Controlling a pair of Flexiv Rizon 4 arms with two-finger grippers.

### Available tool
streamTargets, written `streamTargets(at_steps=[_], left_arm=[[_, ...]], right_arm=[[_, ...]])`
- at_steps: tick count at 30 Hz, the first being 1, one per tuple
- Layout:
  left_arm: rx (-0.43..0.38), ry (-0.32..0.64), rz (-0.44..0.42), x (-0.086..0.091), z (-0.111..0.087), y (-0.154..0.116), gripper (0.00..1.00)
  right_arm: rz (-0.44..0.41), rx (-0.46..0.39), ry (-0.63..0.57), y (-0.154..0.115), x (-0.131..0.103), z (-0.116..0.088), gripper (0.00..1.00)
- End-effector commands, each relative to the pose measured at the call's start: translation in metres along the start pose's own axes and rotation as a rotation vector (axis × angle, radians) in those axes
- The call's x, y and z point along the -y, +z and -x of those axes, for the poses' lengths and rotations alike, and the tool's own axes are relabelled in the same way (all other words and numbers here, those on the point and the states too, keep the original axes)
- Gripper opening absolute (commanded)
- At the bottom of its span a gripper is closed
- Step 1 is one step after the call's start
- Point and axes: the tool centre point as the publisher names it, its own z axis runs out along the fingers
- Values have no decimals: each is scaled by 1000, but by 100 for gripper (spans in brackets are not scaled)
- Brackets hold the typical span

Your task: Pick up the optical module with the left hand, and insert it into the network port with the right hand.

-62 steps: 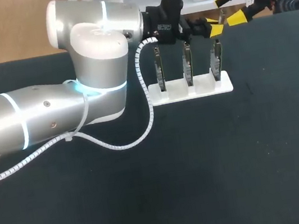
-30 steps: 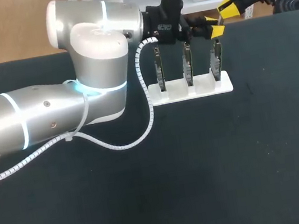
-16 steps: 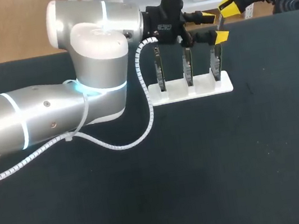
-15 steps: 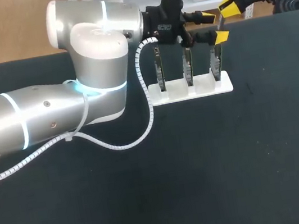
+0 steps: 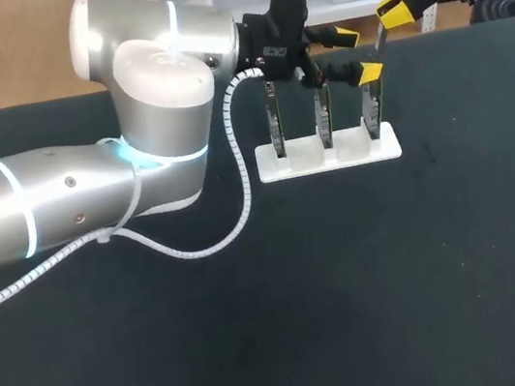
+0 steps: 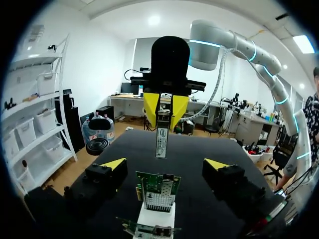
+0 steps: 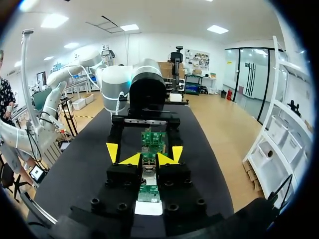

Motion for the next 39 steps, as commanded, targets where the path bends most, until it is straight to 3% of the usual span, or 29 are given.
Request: streamTargets(at_steps=[1, 13, 24, 39], left_arm=[[-4, -3, 14, 7, 3, -11, 100], [-76, 48, 28, 8, 5, -24, 100], [-193, 89, 55, 13, 5, -30, 100], [-244, 52, 26, 15, -10, -20, 100]], right_arm=[[-4, 1, -3, 0, -1, -1, 0], [-9, 4, -13, 0, 0, -2, 0], [-9, 5, -17, 2, 0, -2, 0], [-7, 5, -14, -1, 0, -4, 0]])
